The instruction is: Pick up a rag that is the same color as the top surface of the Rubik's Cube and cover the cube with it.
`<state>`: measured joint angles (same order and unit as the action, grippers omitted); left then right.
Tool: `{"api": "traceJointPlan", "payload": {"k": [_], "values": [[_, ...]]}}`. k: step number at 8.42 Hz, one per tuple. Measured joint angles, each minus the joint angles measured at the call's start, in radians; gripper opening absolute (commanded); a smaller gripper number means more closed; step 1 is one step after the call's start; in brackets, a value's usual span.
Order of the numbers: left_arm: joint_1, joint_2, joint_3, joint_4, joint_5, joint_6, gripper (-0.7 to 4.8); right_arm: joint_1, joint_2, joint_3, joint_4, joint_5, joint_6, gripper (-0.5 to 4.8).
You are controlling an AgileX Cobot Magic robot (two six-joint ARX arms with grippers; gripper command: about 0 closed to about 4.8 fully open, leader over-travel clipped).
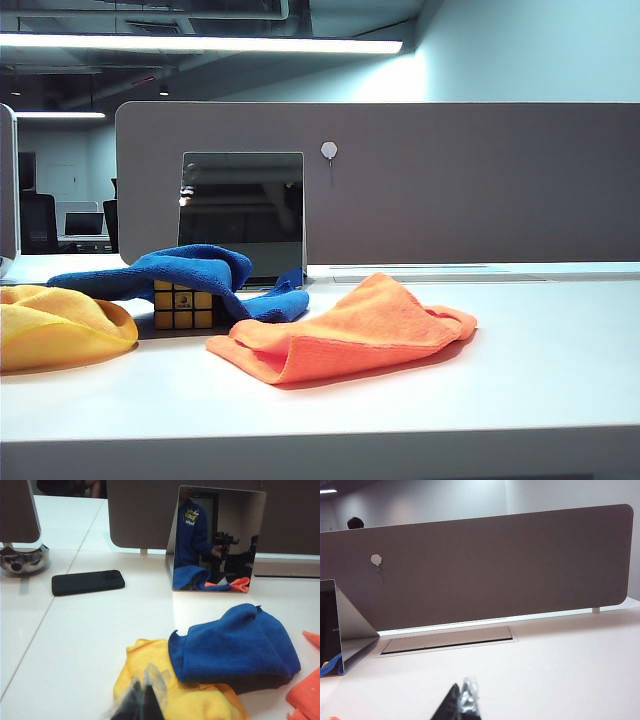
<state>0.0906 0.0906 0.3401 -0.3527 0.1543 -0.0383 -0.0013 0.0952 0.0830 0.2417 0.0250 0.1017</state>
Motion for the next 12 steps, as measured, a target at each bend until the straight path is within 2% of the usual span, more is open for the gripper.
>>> {"api": "traceJointPlan", "payload": {"k": [5, 9, 12], "values": [[0.0, -0.069, 0.0, -0.004, -0.021, 0.0, -0.05, 0.0, -0.01, -0.053, 0.018, 0.0, 0.033, -0.05], [0.0, -0.07, 0.0, -0.056, -0.024, -0.023, -0.05, 0.0, -0.021, -0.077, 0.053, -0.003, 0.028, -0.05], [0.0, -0.071, -0.014, -0.072, -0.024, -0.027, -0.05, 0.0, -0.021, -0.077, 0.031, -0.091, -0.011, -0.05]]}}
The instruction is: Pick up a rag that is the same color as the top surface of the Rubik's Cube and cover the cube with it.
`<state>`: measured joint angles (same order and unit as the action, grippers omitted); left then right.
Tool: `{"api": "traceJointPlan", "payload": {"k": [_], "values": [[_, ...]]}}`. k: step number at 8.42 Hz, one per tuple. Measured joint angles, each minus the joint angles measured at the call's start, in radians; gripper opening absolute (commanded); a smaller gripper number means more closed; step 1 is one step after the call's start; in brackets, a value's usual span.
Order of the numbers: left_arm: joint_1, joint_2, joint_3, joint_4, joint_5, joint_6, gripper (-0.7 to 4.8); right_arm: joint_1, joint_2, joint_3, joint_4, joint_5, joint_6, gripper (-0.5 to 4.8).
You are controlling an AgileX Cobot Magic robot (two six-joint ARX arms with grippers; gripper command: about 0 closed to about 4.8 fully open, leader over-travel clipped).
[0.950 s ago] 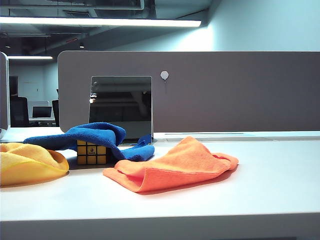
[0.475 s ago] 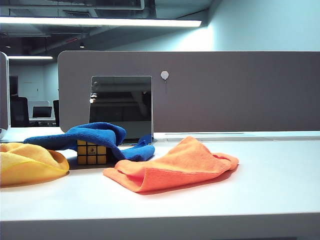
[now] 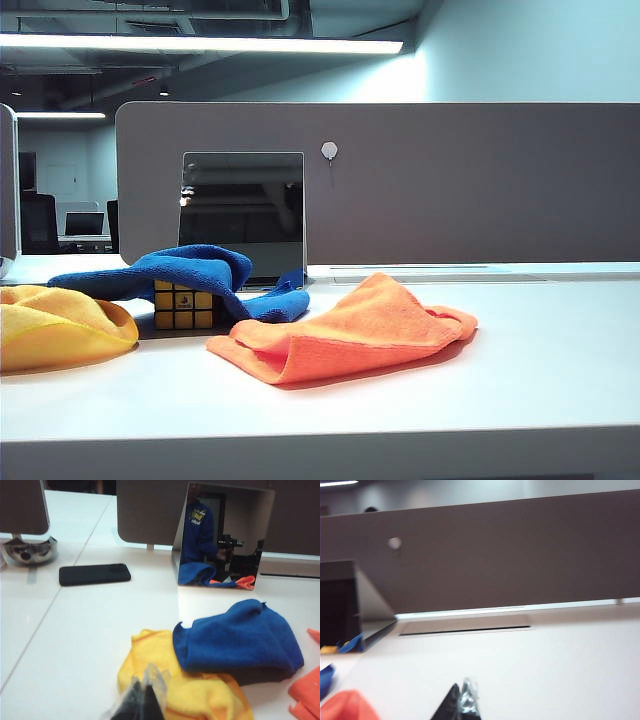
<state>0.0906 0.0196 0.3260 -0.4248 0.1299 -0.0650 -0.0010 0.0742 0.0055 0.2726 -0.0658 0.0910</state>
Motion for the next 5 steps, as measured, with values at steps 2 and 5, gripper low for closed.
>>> {"api": "traceJointPlan", "payload": {"k": [2, 5], "values": [[0.0, 0.0, -0.036, -0.009, -0.022, -0.098, -0.05, 0.0, 0.0, 0.0, 0.0, -0.06, -0.014, -0.05], [0.0, -0.006, -0.052, -0.003, -0.022, -0.146, -0.05, 0.0, 0.0, 0.0, 0.0, -0.068, -0.014, -0.05]]}}
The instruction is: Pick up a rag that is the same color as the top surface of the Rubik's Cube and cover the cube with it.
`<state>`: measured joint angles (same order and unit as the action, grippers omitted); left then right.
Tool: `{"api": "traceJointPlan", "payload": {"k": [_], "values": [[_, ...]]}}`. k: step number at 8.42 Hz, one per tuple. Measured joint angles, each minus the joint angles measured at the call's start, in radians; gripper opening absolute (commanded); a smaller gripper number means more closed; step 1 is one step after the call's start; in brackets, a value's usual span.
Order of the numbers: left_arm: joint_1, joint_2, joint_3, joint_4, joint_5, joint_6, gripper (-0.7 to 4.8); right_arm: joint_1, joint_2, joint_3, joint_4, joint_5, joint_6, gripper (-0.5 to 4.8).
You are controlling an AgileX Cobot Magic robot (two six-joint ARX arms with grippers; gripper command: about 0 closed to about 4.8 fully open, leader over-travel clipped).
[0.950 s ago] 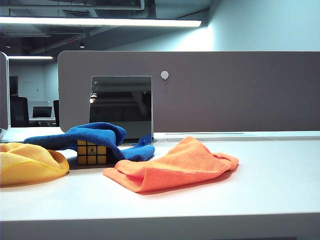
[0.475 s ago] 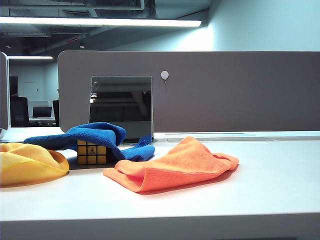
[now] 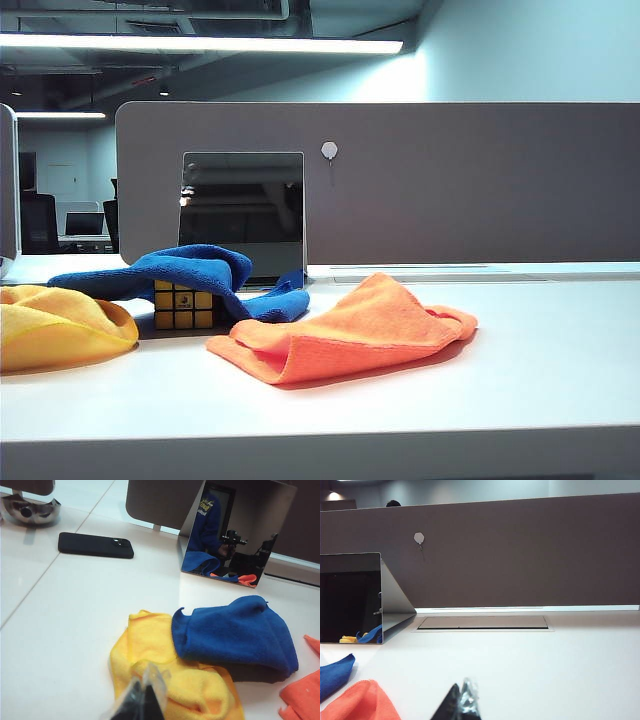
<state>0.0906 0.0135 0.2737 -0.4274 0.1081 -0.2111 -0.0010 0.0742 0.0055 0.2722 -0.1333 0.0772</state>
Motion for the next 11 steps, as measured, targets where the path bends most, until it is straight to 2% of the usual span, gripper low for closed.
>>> {"api": "traceJointPlan", "payload": {"k": [4, 6, 8, 10, 11], "values": [[0.0, -0.001, -0.084, 0.051, 0.0, -0.022, -0.05, 0.0, 0.0, 0.0, 0.003, 0.0, 0.0, -0.05], [-0.001, -0.002, -0.155, 0.07, 0.0, -0.003, -0.05, 0.0, 0.0, 0.0, 0.007, 0.0, 0.0, -0.05], [-0.001, 0.001, -0.211, 0.079, 0.0, 0.063, -0.05, 0.0, 0.0, 0.0, 0.007, -0.001, 0.0, -0.05], [-0.001, -0.001, -0.219, 0.119, 0.026, 0.083, -0.05, 0.0, 0.0, 0.0, 0.007, -0.001, 0.0, -0.05], [-0.068, -0.002, -0.232, 0.169, 0.057, 0.113, -0.05, 0.0, 0.0, 0.0, 0.006, -0.024, 0.0, -0.05]]}}
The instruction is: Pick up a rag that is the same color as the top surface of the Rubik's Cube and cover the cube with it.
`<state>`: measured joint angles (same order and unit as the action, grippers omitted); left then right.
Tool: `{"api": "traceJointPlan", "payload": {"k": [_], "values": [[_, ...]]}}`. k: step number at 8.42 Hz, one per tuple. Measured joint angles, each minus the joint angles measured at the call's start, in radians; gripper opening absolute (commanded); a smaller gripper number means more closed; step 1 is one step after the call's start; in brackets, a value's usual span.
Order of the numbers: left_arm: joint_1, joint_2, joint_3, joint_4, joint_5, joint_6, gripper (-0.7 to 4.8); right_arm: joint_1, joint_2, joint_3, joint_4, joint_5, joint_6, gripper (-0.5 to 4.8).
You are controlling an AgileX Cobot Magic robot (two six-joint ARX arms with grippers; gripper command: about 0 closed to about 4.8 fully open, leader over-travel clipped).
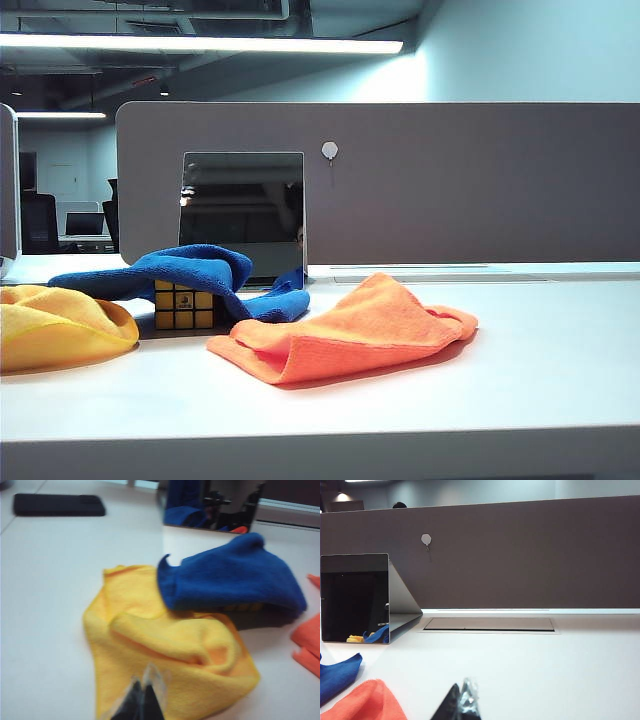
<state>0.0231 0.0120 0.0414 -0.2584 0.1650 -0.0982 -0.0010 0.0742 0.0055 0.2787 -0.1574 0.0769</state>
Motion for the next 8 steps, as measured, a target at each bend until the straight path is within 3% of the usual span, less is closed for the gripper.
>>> {"api": "traceJointPlan", "payload": {"k": [2, 3, 5, 8], "values": [[-0.068, 0.0, -0.002, 0.006, -0.022, 0.024, -0.05, 0.0, 0.0, 0.0, 0.0, -0.001, 0.0, -0.05], [-0.164, 0.0, -0.006, 0.01, -0.146, 0.035, -0.05, 0.0, 0.0, 0.0, 0.0, -0.002, 0.0, -0.05], [-0.181, 0.0, -0.01, 0.025, -0.219, 0.038, -0.05, 0.0, 0.0, 0.0, 0.0, -0.002, 0.0, -0.05], [-0.181, 0.0, -0.023, 0.093, -0.23, 0.051, -0.05, 0.0, 0.0, 0.0, 0.0, -0.002, -0.007, -0.05]]}}
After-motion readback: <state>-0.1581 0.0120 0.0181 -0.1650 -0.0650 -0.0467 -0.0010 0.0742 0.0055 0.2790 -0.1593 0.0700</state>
